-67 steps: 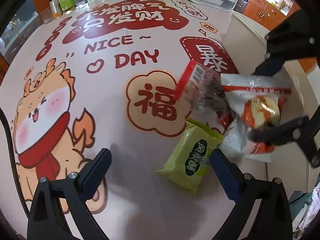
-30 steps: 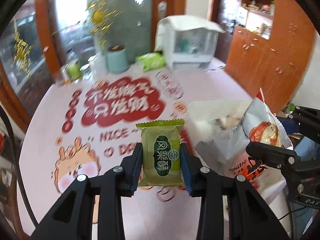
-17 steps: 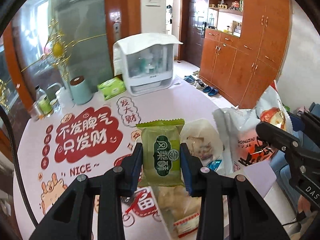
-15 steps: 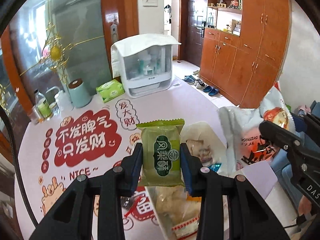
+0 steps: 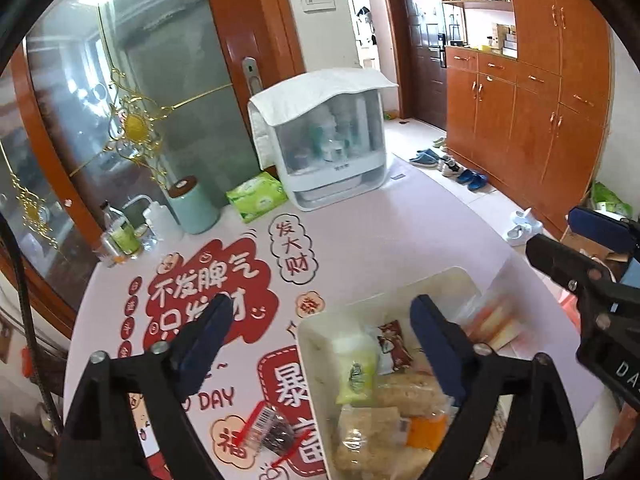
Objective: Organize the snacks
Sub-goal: 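Carry both packs over the white tray and release them inside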
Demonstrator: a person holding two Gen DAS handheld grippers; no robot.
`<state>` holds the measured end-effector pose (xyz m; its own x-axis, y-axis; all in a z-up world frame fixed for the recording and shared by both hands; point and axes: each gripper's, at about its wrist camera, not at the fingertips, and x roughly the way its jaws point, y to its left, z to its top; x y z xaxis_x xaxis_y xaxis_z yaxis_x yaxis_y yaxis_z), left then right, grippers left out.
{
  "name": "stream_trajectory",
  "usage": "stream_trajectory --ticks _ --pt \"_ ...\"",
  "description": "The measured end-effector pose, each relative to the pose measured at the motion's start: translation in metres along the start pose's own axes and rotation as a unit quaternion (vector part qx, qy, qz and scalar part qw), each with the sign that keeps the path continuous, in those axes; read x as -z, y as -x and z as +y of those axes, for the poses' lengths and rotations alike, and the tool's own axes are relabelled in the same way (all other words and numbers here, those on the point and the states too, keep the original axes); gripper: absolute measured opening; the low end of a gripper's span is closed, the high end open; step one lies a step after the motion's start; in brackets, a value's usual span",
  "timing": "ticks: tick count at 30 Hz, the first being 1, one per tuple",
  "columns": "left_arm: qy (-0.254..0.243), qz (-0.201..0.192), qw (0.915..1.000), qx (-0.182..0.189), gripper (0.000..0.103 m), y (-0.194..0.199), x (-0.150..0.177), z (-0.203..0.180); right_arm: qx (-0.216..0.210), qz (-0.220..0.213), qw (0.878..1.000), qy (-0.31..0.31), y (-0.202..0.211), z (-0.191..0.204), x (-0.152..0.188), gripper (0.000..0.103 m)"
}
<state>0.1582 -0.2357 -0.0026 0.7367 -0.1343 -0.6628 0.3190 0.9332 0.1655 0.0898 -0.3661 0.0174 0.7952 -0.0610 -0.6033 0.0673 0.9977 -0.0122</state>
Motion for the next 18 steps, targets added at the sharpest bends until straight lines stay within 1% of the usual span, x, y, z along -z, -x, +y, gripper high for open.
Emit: stream_trajectory --ticks 3,6,10,14,18 --pt "0.001 0.005 0.9999 -0.011 0.091 -0.002 0.002 0.007 -0.009 0.0 1.0 -0.004 -0.001 0.002 0.001 0.061" --pt "0.007 0.0 0.9998 -0.019 0.091 0.002 0.005 0.017 -0.018 -0.003 1.0 -0.004 0.003 0.006 0.003 0.061" --pt "0.019 -0.002 0.9994 -0.03 0.092 0.007 0.007 0.032 -0.027 0.004 1.0 -0.002 0.005 0.012 0.005 0.061" --pt "0.032 0.001 0.9988 -0.038 0.092 0.013 0.013 0.052 -0.039 0.008 0.999 0.001 0.012 0.023 0.01 0.061" --pt "0.03 0.004 0.9982 -0.052 0.092 0.018 0.024 0.071 -0.053 0.014 0.998 0.002 0.017 0.037 0.018 0.061"
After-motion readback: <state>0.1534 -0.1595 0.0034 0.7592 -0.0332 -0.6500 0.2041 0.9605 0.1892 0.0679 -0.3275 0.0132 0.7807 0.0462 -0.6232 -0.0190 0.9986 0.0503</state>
